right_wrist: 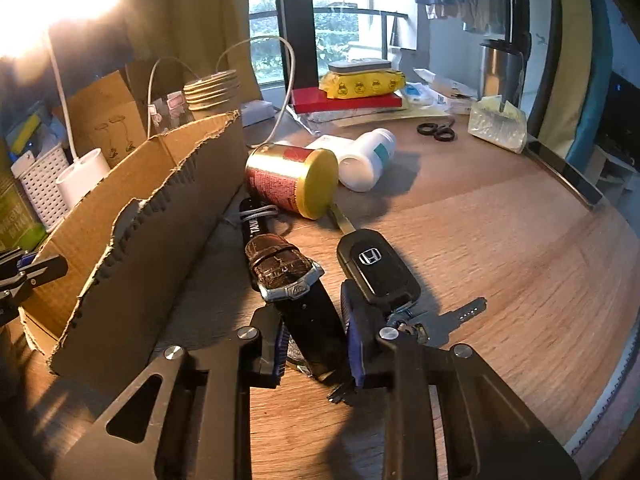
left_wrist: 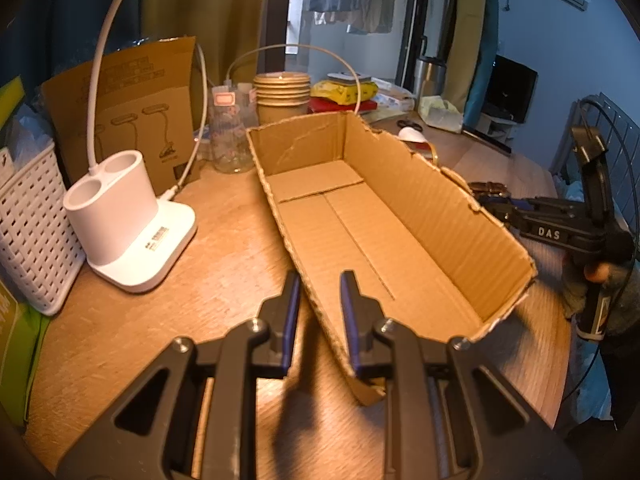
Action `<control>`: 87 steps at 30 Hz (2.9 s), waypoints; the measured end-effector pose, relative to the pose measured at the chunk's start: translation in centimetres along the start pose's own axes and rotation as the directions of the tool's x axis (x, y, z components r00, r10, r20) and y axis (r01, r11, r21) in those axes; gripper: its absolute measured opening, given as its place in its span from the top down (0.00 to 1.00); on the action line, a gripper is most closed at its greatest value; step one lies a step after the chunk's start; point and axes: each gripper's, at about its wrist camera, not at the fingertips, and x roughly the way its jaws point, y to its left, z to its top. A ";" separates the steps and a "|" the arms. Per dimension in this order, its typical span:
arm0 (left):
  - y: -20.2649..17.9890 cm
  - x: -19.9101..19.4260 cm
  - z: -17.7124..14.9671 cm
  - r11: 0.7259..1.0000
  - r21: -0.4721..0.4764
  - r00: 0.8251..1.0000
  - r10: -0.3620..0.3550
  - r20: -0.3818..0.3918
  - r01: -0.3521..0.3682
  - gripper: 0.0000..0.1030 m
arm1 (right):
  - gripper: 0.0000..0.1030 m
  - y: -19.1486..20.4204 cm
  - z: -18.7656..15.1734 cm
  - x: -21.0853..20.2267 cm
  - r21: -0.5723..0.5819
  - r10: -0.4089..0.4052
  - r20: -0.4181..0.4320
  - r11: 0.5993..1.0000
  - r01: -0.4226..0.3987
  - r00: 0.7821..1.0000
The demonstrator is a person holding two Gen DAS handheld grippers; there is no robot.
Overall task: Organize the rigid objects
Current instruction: 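Grasp the brown leather wristwatch with the right gripper, then carry the wristwatch with the right gripper over the cardboard box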
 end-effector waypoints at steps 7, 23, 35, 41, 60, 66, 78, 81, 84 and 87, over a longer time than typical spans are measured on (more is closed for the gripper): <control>0.0 0.1 0.0 1.000 -0.007 1.000 -0.005 -0.003 0.005 0.79 | 0.81 0.2 -0.2 -0.3 0.015 0.033 0.012 0.999 -0.033 0.999; -0.1 0.1 0.1 1.000 -0.001 1.000 0.007 -0.001 -0.007 0.78 | 0.90 1.8 1.5 -5.6 -0.016 0.038 0.115 0.999 -0.036 0.993; -0.1 0.2 0.1 1.000 0.001 1.000 0.009 0.000 -0.009 0.78 | 0.90 7.1 4.4 -7.8 -0.120 0.153 0.172 0.984 -0.133 0.973; -0.1 0.1 0.1 1.000 0.001 1.000 0.010 0.000 -0.010 0.78 | 0.90 10.5 4.7 -6.5 -0.190 0.202 0.145 0.966 -0.173 0.969; 0.0 0.1 0.0 1.000 0.000 1.000 0.009 0.000 -0.009 0.78 | 0.90 14.0 2.9 -2.1 -0.244 0.191 0.021 0.953 -0.180 0.981; -0.1 0.1 0.0 1.000 -0.001 1.000 0.011 0.001 -0.011 0.78 | 0.89 14.8 2.4 -1.4 -0.277 0.148 -0.002 0.950 -0.143 0.989; 0.0 0.1 0.1 1.000 0.001 1.000 0.013 0.002 -0.013 0.78 | 0.80 15.2 1.7 -0.2 -0.275 0.137 -0.086 0.949 -0.155 0.987; 0.1 0.1 0.0 1.000 0.000 1.000 0.014 0.002 -0.014 0.78 | 0.78 15.1 1.7 -0.3 -0.267 0.135 -0.091 0.951 -0.155 0.987; 0.2 0.1 0.0 1.000 -0.003 1.000 0.014 0.002 -0.014 0.78 | 0.72 15.2 1.7 -0.4 -0.269 0.149 -0.104 0.948 -0.172 0.983; 0.1 0.1 0.0 1.000 -0.002 1.000 0.016 0.002 -0.016 0.78 | 0.67 15.4 1.5 -0.8 -0.275 0.157 -0.108 0.944 -0.182 0.982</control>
